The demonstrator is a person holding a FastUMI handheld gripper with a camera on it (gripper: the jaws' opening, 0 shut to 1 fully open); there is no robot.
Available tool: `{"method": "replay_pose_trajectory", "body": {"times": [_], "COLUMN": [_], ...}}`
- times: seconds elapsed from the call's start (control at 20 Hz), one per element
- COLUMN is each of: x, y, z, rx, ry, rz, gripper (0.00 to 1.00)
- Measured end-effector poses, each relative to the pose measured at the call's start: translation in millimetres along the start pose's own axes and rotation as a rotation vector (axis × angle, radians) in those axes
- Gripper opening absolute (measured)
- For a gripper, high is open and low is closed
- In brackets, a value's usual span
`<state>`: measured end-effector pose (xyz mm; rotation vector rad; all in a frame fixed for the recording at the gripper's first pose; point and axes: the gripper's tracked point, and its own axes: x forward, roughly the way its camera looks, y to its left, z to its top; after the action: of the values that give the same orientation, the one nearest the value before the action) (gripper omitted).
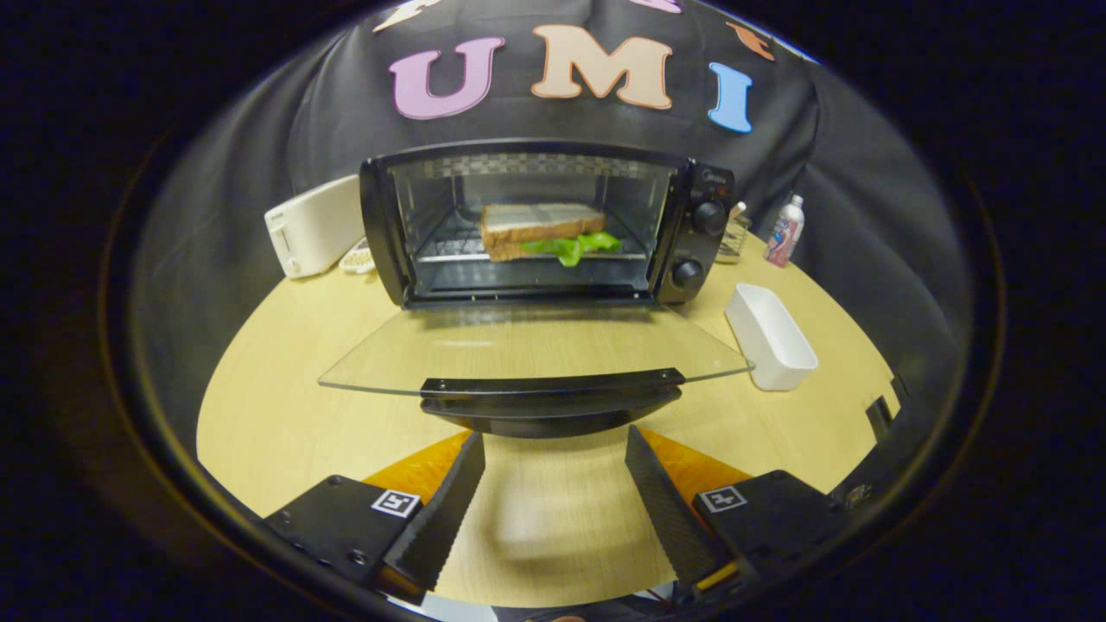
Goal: Open the toaster oven, put the food inside, and close the toaster oven door.
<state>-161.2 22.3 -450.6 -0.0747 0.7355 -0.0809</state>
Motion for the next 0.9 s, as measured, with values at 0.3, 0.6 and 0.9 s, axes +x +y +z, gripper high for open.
{"method": "replay_pose_trajectory", "body": {"times": [0.3, 0.6, 0.9], "x": [15, 35, 42], "y": [5, 13, 7], "z": [57, 115, 148], "rx": [0.059, 0.103, 0.143], "ry": [-0.097, -0.189, -0.251], "rz": [0.016, 0.046, 0.050], "gripper": [1.00, 1.00, 1.00]}}
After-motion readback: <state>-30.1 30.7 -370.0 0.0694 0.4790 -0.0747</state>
